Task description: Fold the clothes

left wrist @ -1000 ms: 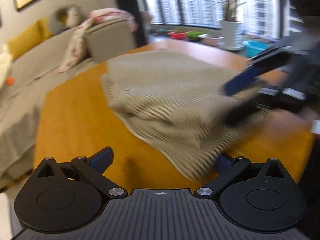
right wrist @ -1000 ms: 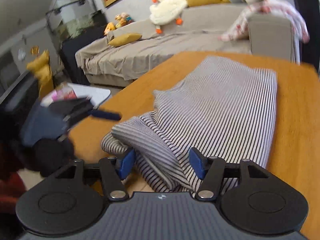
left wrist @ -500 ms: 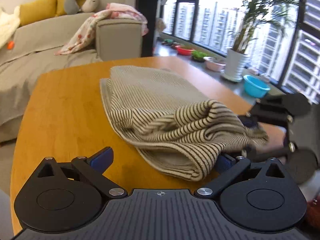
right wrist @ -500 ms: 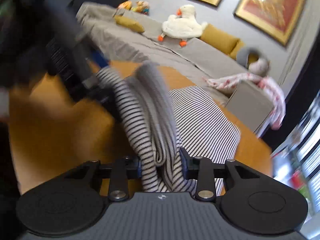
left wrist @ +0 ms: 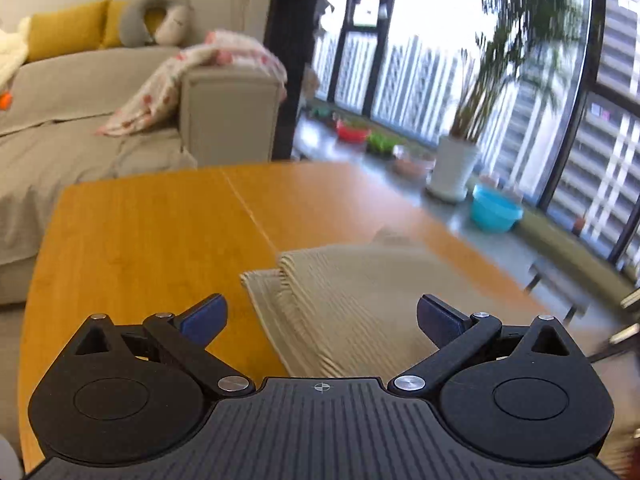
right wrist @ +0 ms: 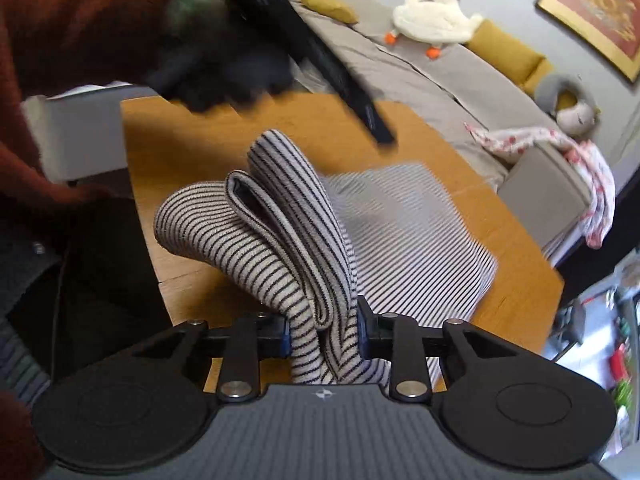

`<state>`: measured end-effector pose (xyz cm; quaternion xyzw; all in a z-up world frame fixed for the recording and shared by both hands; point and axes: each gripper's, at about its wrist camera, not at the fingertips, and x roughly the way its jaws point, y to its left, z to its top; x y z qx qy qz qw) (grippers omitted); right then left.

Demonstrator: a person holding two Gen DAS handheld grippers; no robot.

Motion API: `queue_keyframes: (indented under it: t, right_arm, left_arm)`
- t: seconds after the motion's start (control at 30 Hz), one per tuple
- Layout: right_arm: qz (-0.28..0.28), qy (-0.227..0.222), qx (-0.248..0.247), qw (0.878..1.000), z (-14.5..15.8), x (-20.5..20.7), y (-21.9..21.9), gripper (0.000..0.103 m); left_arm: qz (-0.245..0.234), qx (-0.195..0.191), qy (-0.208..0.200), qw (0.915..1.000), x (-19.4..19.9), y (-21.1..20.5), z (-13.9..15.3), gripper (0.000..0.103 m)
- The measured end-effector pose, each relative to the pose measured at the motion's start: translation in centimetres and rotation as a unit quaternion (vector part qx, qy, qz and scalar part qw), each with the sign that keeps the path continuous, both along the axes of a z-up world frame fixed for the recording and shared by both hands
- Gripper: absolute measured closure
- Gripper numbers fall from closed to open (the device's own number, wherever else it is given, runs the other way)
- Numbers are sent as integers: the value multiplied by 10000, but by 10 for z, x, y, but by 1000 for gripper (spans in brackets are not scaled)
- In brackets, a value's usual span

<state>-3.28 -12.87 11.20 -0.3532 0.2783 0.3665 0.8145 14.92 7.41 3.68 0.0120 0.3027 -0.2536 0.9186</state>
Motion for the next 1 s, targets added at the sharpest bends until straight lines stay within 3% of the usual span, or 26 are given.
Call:
queue_keyframes:
  t: [0.1,0.17,0.3,0.47,0.53,0.63,0.7,0.77,0.87,1.0]
  right_arm:
    - [378,-16,-111,9992,41,5,-1,76]
    - [634,-3,-116,9979,72,17,-1,76]
    - [816,304,301,9957,99,83,0,76]
    - [597,1277,460,9889,42,206,11,72]
    - [462,1509,444,9865,10,224,8,69]
    - [316,1841,1076,9765,4,242,-9,62]
    - [204,1831,1259,9748,3,239,-19,59]
    - [47,1743,1396,9747,2,236,-27,48]
    - [-258,1467,1473,9778,5,223,-34,29]
    - [-684,1203,1715,9754,12,224,-43,10]
  left_arm:
    - [40,460,119,9989,30,-6,-19,10]
    - [-143,484,291,9983,43,-3,-29,13]
    - [-521,298,532,9968,55,7,-40,12]
    - [-703,-38,761,9946,59,24,-45,12]
    - [-588,-116,772,9952,59,35,-42,12]
    - [-359,-358,629,9967,51,54,-28,8]
    - [-274,-590,462,9968,46,62,-14,8]
    - [-259,-850,251,9957,41,66,3,7]
    - [-628,-977,-79,9932,28,51,25,6]
    - [-972,-225,-220,9948,19,7,22,5]
